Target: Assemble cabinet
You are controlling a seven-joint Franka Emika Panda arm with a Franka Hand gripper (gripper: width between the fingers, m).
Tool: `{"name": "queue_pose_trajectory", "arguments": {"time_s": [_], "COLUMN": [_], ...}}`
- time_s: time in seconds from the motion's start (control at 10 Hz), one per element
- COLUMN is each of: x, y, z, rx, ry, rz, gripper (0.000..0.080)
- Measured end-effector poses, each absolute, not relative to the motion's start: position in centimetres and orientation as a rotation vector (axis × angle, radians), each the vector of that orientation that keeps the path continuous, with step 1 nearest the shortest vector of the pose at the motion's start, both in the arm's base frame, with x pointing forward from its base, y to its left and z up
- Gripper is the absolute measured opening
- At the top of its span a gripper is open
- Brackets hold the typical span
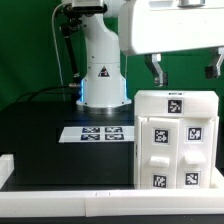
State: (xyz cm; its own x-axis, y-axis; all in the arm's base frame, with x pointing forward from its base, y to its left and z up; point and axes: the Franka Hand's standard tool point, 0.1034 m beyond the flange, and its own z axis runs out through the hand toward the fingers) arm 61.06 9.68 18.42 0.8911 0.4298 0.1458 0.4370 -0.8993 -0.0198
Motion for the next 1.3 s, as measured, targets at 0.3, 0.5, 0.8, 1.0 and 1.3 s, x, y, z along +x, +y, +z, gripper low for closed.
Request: {"name": "queue_pose_trajectory", "arguments": {"time_s": [0.3,0.5,0.8,1.0,1.3], "x": [61.1,60.9,60.4,60.0,59.4], "y": [8.6,8.2,8.2,8.1,8.0], "z": [18.2,17.9,17.5,16.6,15.5], "rx": [-2.846,-2.733,-2.596,-2.502,-2.513], "ry": [-1.265,-1.535,-1.811,-1.972,-1.961], "rz": [-0.233,-0.213,-0.184,-0.153,-0.147], "gripper": [0.0797,0.0797,0.0797,0.0797,0.0797]}}
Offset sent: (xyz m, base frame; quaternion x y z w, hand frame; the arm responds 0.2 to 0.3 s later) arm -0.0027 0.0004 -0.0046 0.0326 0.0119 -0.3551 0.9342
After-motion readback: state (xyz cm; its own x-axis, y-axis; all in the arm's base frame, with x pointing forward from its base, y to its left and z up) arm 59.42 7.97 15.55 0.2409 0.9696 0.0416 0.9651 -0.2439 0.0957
